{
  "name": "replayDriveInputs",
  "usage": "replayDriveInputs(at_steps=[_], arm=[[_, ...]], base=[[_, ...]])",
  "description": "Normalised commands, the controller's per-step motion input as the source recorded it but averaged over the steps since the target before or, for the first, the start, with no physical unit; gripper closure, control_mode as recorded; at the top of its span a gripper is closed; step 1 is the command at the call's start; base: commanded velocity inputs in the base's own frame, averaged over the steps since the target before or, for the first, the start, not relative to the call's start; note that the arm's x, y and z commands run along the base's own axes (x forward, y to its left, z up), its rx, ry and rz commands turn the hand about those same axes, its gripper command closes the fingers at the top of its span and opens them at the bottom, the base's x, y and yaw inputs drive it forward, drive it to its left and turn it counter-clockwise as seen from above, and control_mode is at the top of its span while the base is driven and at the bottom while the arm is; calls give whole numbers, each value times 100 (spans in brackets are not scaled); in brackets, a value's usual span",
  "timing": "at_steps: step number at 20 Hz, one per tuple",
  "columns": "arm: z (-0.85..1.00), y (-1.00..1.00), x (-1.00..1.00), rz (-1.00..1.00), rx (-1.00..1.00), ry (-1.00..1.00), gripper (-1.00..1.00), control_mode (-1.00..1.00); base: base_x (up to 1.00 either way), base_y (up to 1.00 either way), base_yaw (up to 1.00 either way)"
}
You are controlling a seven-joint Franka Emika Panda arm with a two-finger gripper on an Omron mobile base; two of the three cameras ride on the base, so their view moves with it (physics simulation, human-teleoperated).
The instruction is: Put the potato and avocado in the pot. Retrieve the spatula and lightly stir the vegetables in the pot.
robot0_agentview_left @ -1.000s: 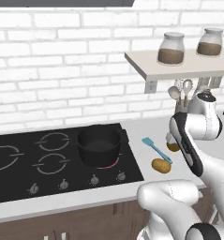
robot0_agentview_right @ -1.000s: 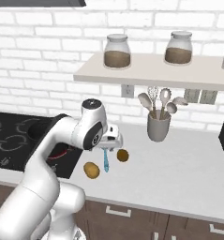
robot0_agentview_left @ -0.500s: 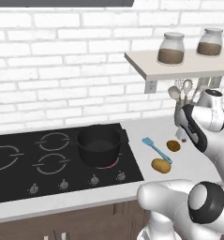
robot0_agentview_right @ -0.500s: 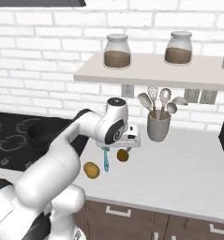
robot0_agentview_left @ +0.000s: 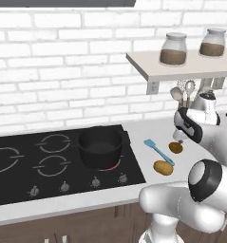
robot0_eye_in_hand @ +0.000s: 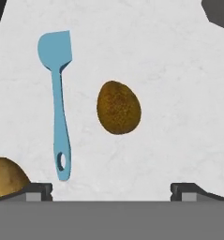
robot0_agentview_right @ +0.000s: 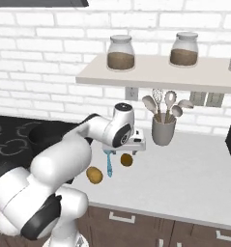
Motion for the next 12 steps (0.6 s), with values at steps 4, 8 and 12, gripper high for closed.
replayDriveInputs(at_steps=[4, 8, 12], arm=[[-26, 0, 42, 2, 0, 0, -100, -100], [-24, 0, 26, 2, 0, 1, -100, -100], [-34, 0, 29, 1, 0, 3, -100, -100]], base=[[0, 0, 0], [0, 0, 0], [0, 0, 0]])
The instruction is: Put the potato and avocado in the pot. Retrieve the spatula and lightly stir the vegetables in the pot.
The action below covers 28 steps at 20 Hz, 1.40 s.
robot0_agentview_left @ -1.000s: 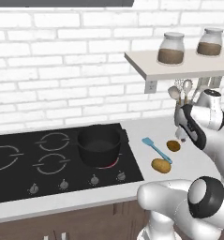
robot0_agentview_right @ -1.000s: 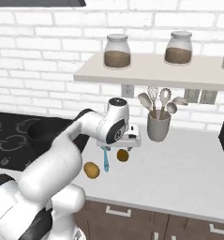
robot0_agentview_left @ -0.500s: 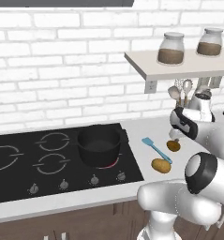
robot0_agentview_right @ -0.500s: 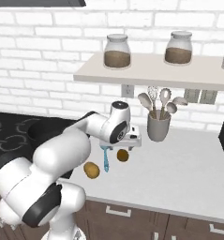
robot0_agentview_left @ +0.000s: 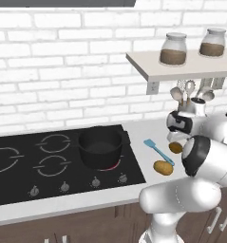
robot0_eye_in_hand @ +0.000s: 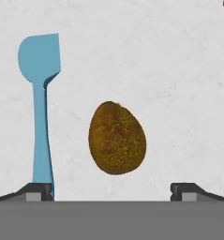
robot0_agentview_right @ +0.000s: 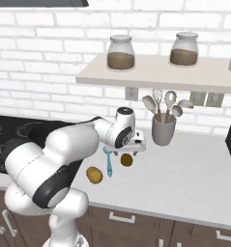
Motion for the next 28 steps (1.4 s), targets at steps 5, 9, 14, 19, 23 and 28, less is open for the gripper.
replayDriveInputs(at_steps=[5, 9, 14, 19, 23, 28], arm=[[-38, -4, 33, 3, 0, 2, -100, -100], [-30, 0, 16, 3, 0, 1, -100, -100], [-25, 0, 5, 1, 0, 8, -100, -100], [-29, 2, 6, 0, 0, 8, -100, -100], [-27, 16, 2, 0, 0, 0, 100, -100], [-15, 15, -12, 3, 0, -3, 100, -100]], base=[[0, 0, 0], [0, 0, 0], [0, 0, 0], [0, 0, 0], [0, 0, 0], [0, 0, 0]])
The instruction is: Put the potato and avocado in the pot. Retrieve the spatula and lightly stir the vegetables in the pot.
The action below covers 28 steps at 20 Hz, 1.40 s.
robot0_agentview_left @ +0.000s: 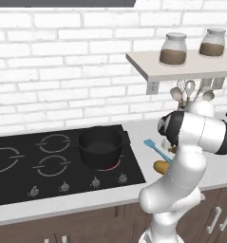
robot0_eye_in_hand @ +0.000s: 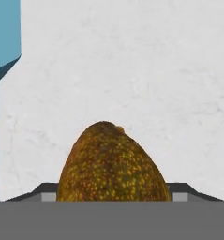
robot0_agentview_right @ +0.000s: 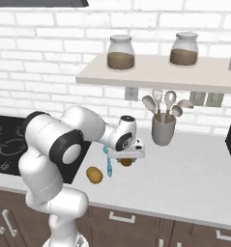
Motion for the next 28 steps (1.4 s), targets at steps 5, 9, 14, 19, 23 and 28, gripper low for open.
replayDriveInputs(at_steps=[5, 9, 14, 19, 23, 28], arm=[[67, 27, -69, 0, 0, -11, 100, -100], [100, 62, -76, 0, 1, -2, 100, -100], [94, 96, -62, 0, 0, -1, 100, -100], [100, 100, -41, 0, 3, 0, 100, -100], [88, 100, -5, 3, 7, 0, 100, -100], [54, 100, 12, 3, 2, 0, 100, -100]], base=[[0, 0, 0], [0, 0, 0], [0, 0, 0], [0, 0, 0], [0, 0, 0], [0, 0, 0]])
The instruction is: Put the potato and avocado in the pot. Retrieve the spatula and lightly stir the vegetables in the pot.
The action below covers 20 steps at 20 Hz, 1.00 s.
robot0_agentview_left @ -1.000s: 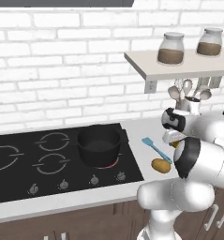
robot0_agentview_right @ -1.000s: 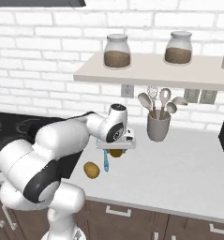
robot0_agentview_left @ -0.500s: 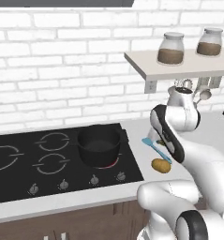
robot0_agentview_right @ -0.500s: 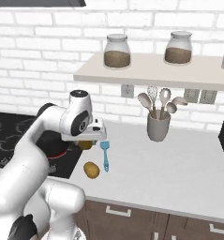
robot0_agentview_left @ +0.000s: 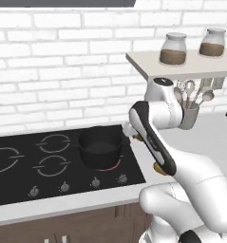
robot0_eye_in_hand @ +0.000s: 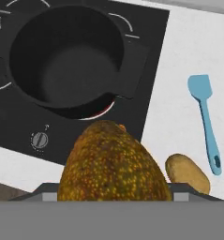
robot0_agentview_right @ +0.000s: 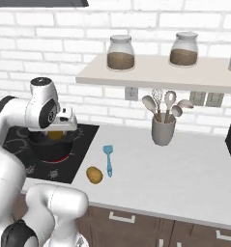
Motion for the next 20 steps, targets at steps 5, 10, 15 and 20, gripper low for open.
replayDriveInputs(at_steps=[5, 10, 15, 20], arm=[[12, 95, 52, 0, 0, 10, 100, -100], [-19, 70, 67, 0, 0, 4, 100, -100], [-62, 30, 69, 0, 0, 1, 100, -100], [-65, 5, 44, 0, 0, 0, 100, -100]], base=[[0, 0, 0], [0, 0, 0], [0, 0, 0], [0, 0, 0]])
